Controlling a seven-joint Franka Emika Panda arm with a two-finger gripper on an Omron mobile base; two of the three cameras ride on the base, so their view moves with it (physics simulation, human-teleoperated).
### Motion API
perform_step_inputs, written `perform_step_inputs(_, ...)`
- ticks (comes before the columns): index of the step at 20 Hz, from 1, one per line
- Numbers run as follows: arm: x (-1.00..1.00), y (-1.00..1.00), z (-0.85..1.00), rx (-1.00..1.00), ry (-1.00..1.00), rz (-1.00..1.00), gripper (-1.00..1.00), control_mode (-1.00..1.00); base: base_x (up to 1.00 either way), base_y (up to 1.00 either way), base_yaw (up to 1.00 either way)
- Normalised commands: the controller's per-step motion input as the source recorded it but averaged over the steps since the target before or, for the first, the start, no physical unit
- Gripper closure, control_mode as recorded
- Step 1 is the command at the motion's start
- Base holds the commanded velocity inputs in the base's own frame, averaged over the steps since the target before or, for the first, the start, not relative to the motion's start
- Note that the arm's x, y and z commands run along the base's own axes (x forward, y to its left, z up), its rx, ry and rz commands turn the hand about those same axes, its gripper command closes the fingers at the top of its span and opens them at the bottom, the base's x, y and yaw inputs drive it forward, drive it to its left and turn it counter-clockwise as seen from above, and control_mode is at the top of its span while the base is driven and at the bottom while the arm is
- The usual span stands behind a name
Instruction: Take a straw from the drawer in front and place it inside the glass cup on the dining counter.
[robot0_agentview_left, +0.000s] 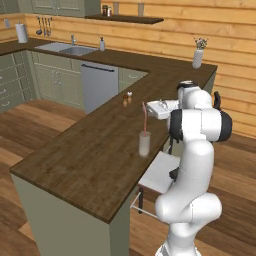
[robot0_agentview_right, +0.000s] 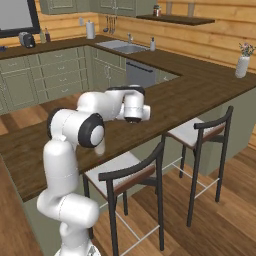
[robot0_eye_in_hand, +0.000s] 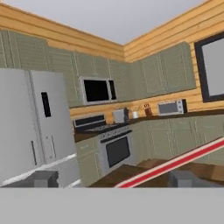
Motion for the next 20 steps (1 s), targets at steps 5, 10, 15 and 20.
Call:
perform_step_inputs(5,0.01,0.0,-0.04,0.0,-0.29,0.02,-1.0,-1.0,0.0,0.0,0.0)
perform_step_inputs(10,0.0,0.0,-0.29,-0.01,-0.25,0.01,-1.0,-1.0,0.0,0.0,0.0)
perform_step_inputs(15,0.01,0.0,-0.44,-0.02,-0.14,0.0,-1.0,-1.0,0.0,0.0,0.0)
perform_step_inputs(20,0.02,0.0,-0.44,-0.02,-0.11,0.0,-1.0,-1.0,0.0,0.0,0.0)
